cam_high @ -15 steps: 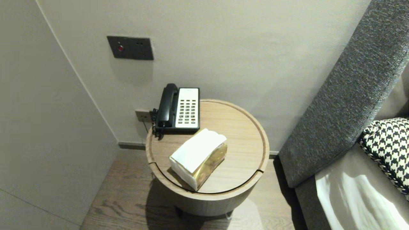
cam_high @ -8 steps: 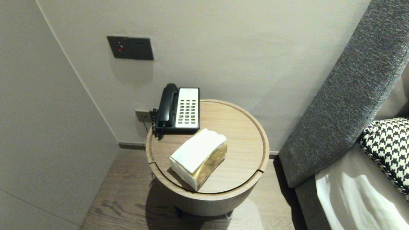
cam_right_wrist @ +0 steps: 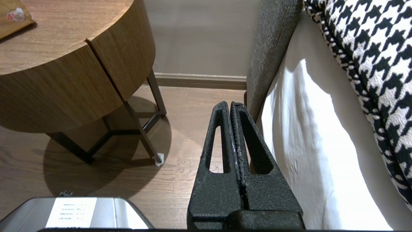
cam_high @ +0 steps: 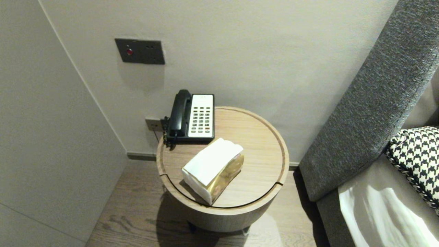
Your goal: Open the nightstand drawer
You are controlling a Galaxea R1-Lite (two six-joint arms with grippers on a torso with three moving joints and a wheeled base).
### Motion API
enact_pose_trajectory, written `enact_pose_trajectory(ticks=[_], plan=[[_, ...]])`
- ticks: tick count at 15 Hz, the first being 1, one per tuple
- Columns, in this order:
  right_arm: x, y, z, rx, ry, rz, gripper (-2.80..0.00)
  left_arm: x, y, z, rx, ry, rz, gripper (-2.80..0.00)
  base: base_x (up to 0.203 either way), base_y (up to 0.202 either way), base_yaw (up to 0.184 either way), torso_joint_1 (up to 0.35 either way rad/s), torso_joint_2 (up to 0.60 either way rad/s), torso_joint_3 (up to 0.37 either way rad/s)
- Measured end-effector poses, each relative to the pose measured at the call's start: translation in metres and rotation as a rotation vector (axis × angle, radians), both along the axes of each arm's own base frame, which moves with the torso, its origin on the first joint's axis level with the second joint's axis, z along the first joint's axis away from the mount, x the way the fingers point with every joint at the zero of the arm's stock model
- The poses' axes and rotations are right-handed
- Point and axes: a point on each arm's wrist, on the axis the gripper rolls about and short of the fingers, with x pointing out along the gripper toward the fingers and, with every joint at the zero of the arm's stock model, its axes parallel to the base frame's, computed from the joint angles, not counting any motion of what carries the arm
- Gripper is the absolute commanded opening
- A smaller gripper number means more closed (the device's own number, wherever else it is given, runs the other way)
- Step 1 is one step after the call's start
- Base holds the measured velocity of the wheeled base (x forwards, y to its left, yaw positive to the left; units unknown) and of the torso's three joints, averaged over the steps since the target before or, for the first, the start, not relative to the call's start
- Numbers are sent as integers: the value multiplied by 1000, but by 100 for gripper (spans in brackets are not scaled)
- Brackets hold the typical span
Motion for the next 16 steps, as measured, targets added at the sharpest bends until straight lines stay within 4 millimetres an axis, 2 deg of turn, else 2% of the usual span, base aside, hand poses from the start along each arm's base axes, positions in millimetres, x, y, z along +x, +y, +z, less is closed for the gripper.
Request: enact_pose_trajectory(ticks=[4, 7, 11, 14, 16], plan=[[-1, 0, 2, 0, -1, 2, -280, 0, 0, 0, 0, 0, 0, -280, 0, 0, 0, 0, 0, 0], [-1, 0, 12, 3, -8, 2, -280, 0, 0, 0, 0, 0, 0, -280, 0, 0, 0, 0, 0, 0], [9, 0, 51, 52, 0, 6, -280, 0, 0, 0, 0, 0, 0, -280, 0, 0, 0, 0, 0, 0], [35, 0, 88, 91, 36, 6, -280, 0, 0, 0, 0, 0, 0, -280, 0, 0, 0, 0, 0, 0], [61, 0, 111, 116, 88, 6, -280, 0, 0, 0, 0, 0, 0, -280, 0, 0, 0, 0, 0, 0]])
